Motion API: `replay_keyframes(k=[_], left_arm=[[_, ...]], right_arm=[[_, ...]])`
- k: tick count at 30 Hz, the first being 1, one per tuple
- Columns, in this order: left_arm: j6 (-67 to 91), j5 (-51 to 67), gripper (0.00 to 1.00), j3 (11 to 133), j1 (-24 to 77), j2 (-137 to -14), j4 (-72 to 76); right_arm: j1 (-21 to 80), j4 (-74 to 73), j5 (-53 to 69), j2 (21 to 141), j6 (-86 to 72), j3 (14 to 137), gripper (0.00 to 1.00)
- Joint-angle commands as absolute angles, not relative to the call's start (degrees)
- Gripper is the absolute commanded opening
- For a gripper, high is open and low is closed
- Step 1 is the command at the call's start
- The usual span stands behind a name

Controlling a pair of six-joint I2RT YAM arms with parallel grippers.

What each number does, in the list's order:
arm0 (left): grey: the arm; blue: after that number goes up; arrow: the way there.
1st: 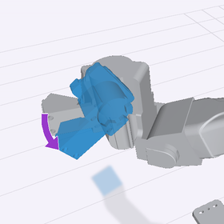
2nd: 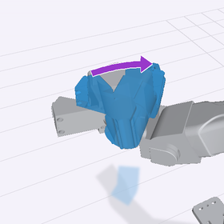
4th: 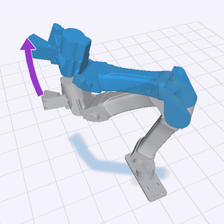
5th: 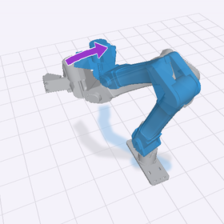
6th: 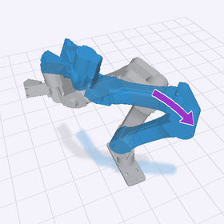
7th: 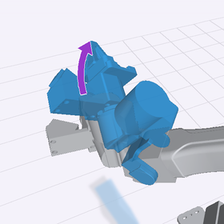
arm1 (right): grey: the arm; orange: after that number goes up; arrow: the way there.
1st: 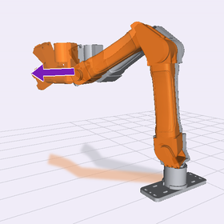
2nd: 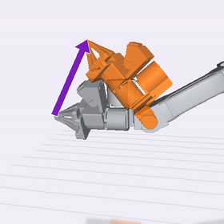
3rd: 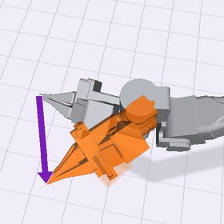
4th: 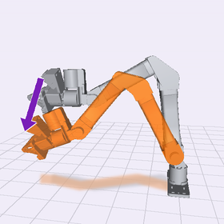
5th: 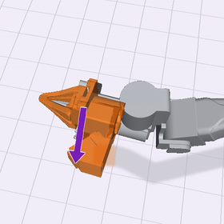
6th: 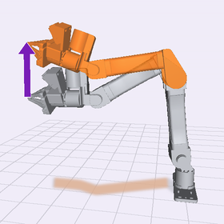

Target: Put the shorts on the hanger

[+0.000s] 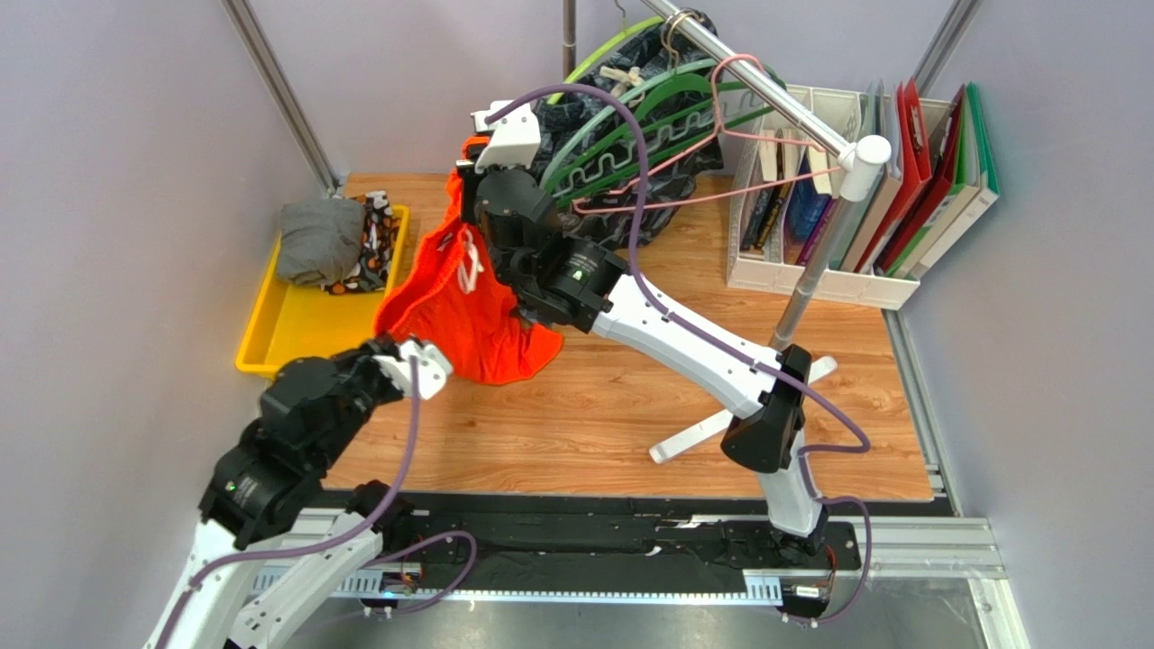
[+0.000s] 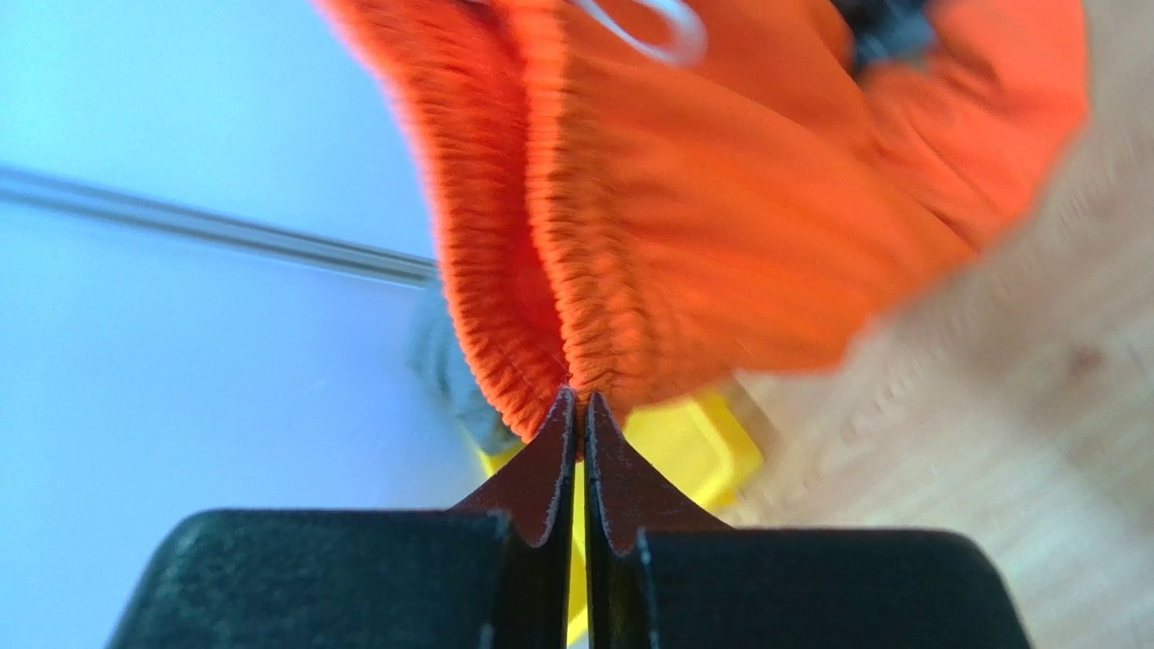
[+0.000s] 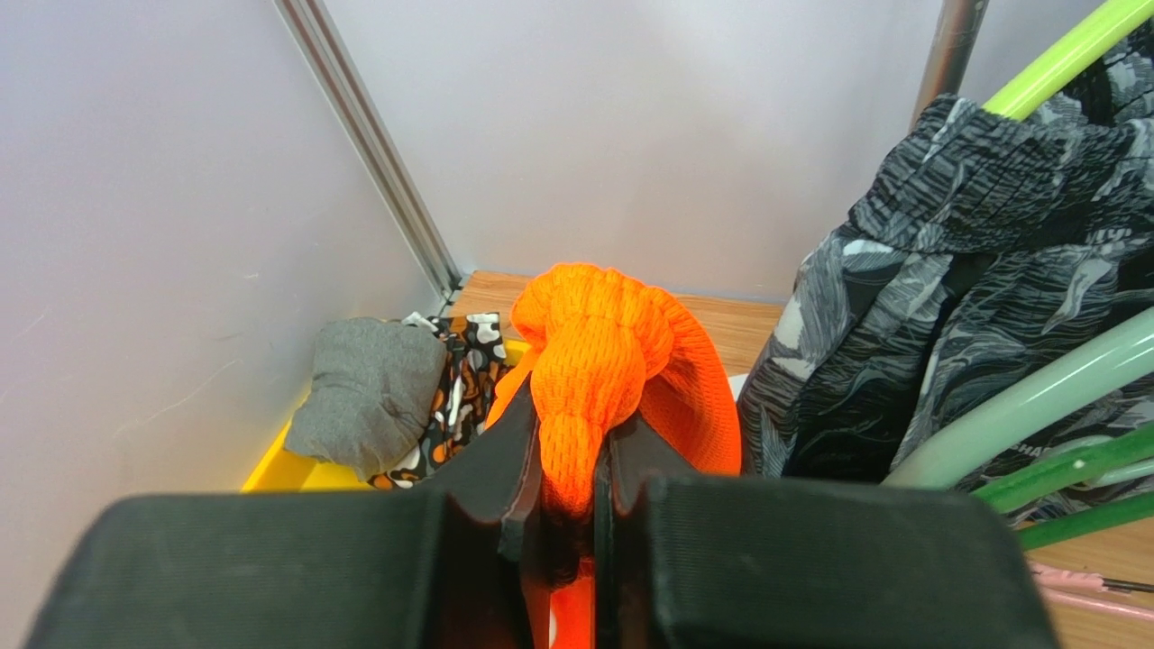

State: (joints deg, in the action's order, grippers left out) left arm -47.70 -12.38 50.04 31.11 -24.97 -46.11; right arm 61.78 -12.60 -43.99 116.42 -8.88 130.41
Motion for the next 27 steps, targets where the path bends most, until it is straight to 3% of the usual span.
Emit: replay_keyframes(k=[1, 12, 22, 27], left_arm=[[-36.6, -13.3, 0.00, 63.9, 30.2, -26.4, -40.8], [-30.9, -12.0, 0.00, 81.5, 29.5, -31.1, -43.4], [-31.4, -17.4, 0.00, 65.1, 29.5, -28.7, -38.5], [-30.2, -15.7, 0.00, 56.6, 28.8, -30.4, -33.9]], right_arm=[[61.3, -9.0, -41.4, 108.5, -9.3, 130.8, 0.00], [71.7, -9.4, -43.2, 95.1, -4.5, 121.7, 0.00], [75.1, -15.6, -51.1, 86.8, -10.4, 98.4, 0.00], [73.3, -12.6, -52.5, 91.4, -10.5, 91.5, 0.09]])
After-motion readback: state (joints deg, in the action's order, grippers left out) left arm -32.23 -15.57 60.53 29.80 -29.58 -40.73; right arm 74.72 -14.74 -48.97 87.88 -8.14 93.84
